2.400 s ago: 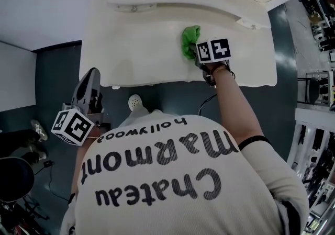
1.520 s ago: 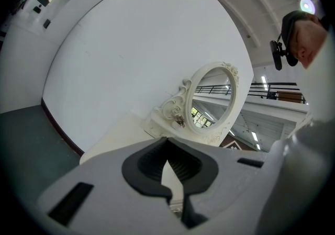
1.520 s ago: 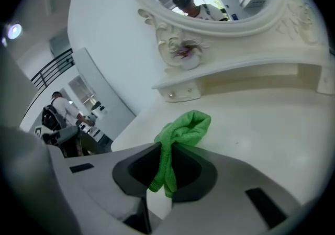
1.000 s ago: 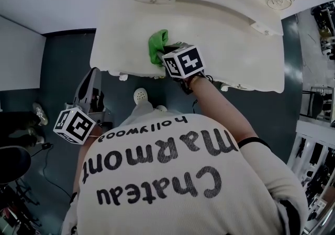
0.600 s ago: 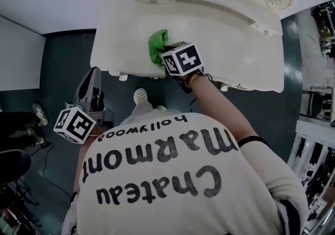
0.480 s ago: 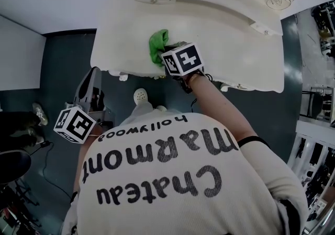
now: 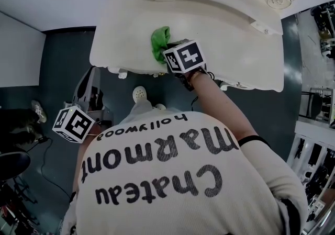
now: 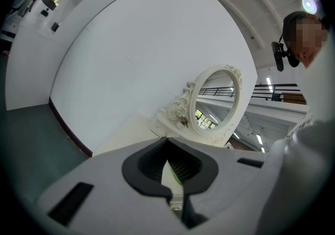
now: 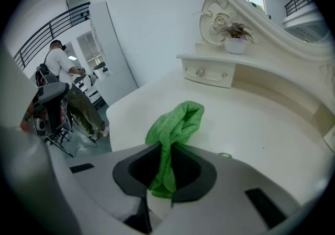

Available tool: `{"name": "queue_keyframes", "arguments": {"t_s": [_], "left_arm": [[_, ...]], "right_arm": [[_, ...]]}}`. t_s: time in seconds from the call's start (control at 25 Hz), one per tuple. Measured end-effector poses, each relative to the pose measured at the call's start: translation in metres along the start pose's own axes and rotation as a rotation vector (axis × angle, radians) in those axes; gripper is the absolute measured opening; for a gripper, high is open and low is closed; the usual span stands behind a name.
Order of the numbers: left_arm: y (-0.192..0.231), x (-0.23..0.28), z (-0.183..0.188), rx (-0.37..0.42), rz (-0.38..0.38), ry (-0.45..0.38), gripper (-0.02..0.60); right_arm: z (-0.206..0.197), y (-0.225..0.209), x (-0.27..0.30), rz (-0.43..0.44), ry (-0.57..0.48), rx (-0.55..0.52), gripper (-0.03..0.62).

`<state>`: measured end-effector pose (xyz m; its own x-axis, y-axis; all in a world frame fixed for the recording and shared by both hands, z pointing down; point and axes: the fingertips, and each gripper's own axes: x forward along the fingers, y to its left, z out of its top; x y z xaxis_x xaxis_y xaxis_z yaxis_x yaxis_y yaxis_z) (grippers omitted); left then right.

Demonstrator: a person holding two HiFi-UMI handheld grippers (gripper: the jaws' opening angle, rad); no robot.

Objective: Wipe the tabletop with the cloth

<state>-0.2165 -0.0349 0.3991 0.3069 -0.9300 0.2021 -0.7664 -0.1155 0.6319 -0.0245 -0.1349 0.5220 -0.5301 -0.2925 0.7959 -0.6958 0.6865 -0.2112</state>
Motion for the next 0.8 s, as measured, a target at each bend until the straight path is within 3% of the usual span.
{"name": "queue_keyframes", "arguments": {"t_s": [0.8], "left_arm": [[-0.032, 0.001, -0.017, 0.024, -0.062, 0.02, 0.009]], "right_arm": [[-0.04, -0.051, -0.039, -0.083, -0.026, 0.138, 0.069]]}}
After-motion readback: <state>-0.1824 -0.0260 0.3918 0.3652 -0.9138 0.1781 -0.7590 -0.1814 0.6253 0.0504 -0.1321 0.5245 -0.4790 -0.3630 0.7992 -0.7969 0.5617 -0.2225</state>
